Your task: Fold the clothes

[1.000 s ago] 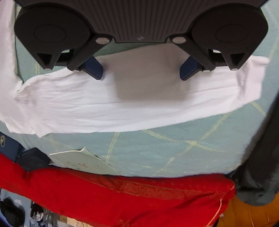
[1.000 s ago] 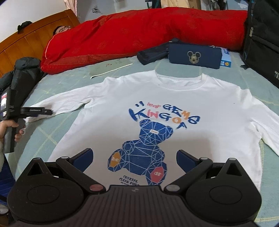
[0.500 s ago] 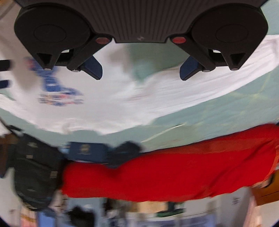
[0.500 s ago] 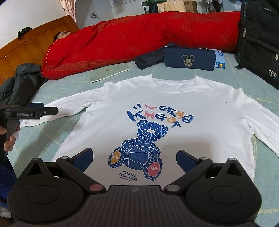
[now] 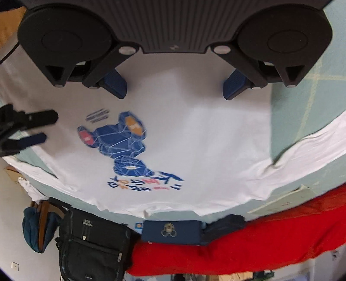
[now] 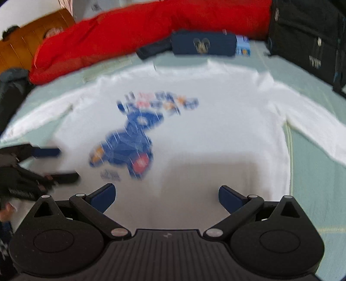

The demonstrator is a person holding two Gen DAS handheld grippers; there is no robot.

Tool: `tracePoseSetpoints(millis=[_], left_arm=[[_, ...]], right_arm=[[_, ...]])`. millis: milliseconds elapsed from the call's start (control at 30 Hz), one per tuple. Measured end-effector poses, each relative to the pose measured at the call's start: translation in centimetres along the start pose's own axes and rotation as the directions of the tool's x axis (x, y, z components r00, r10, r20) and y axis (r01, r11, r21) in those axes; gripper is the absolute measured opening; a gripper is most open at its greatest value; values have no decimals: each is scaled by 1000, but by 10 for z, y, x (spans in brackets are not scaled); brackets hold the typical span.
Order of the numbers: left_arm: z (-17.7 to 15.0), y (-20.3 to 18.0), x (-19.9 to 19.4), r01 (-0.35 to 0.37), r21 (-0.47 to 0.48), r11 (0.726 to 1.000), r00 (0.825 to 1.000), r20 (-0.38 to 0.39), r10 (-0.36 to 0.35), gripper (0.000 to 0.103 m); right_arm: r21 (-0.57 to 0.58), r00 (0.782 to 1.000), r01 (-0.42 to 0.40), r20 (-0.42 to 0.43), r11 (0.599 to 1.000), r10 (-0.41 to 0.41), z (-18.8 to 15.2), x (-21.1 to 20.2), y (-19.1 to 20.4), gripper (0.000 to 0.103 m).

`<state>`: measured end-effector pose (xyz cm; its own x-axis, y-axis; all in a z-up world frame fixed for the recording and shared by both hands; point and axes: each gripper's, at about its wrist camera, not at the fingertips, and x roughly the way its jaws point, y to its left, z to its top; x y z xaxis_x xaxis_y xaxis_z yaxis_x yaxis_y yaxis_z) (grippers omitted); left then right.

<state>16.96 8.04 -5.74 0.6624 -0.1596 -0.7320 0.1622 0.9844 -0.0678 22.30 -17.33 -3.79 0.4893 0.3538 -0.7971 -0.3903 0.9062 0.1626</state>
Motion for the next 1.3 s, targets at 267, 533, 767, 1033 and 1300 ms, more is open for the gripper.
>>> tracePoseSetpoints(millis=[267, 533, 767, 1033, 1300], left_arm=[[-12, -5, -47, -74, -6, 997, 996, 53, 74, 96], [-52, -35, -40, -97, 39, 995, 995, 25, 96, 98], [-72, -31, -58, -142, 22, 990, 990, 15, 142, 100], [-60, -59, -75, -149, 110, 983, 987, 80, 140, 100], [-87, -52, -63, -117, 21, 993, 993, 22, 116, 100]], right_arm=[[-97, 997, 63, 46, 993, -59, -21, 6, 9, 103], [-143, 995, 79, 72, 986, -69, -26, 2, 13, 103], [-214, 997, 70, 53, 974, -60, -59, -34, 6, 103], [-304, 994, 17, 107, 952, 17, -73, -53, 27, 103], [-323, 992, -61, 80, 944, 92, -89, -42, 26, 103]])
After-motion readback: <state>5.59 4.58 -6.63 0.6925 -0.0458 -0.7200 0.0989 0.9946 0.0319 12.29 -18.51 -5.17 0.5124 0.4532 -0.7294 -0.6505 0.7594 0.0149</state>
